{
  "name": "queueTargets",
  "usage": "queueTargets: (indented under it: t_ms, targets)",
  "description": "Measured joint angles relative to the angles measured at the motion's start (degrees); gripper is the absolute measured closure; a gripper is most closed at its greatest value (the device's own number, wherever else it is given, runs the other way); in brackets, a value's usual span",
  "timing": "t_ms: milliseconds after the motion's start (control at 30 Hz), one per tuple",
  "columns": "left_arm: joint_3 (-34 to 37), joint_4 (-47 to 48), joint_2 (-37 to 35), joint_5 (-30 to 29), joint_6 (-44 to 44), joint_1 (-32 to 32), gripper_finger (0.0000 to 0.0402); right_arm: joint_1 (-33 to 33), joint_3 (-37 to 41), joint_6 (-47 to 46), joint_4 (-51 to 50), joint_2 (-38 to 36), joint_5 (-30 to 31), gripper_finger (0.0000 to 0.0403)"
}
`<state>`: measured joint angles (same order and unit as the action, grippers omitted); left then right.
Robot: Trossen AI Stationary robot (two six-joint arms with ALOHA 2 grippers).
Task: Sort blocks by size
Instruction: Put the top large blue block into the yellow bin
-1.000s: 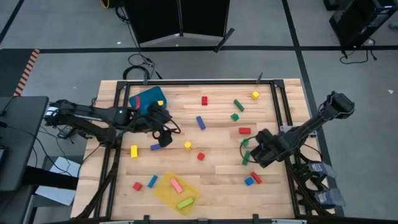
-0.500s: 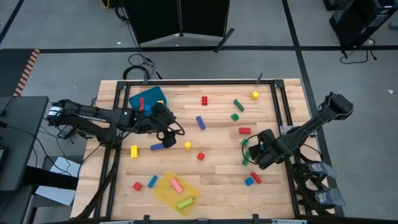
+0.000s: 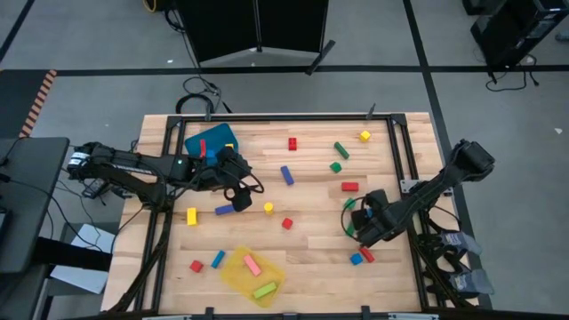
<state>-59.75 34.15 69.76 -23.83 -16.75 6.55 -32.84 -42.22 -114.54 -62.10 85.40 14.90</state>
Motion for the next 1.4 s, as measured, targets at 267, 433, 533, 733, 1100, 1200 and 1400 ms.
queueTargets:
  t_ms: [267,433,533,733,1100,1200,1400]
  targets:
    - [0.0,0.05,0.0,0.0,0.02,0.0,0.0106,0.0,0.0,-0.83,1.1,4.97,-0.38,0.0133]
    - [0.0,0.04,0.0,0.0,0.01,0.0,0.0106,0.0,0.22,-0.79,2.77,5.43,-0.81,0.0166]
    - [0.0,0.02,0.0,0.0,0.02,0.0,0.0106,0.0,1.52,-0.53,5.7,5.27,-0.68,0.0192]
    - [0.0,0.03,-0.01,0.0,0.02,0.0,0.0106,-0.22,2.93,0.11,7.71,4.76,0.4,0.0245]
    - [0.0,-0.47,-0.02,0.02,-0.22,0.0,0.0106,-6.3,-1.29,2.89,2.83,-2.93,12.79,0.0256]
    - [0.0,-0.85,-0.26,0.01,-0.12,0.0,0.0106,-7.67,-4.88,12.3,8.11,-4.17,25.11,0.0256]
    - [0.0,-1.75,-5.3,-3.7,0.02,-0.12,0.0106,-2.56,-6.78,52.48,45.47,-1.52,32.77,0.0254]
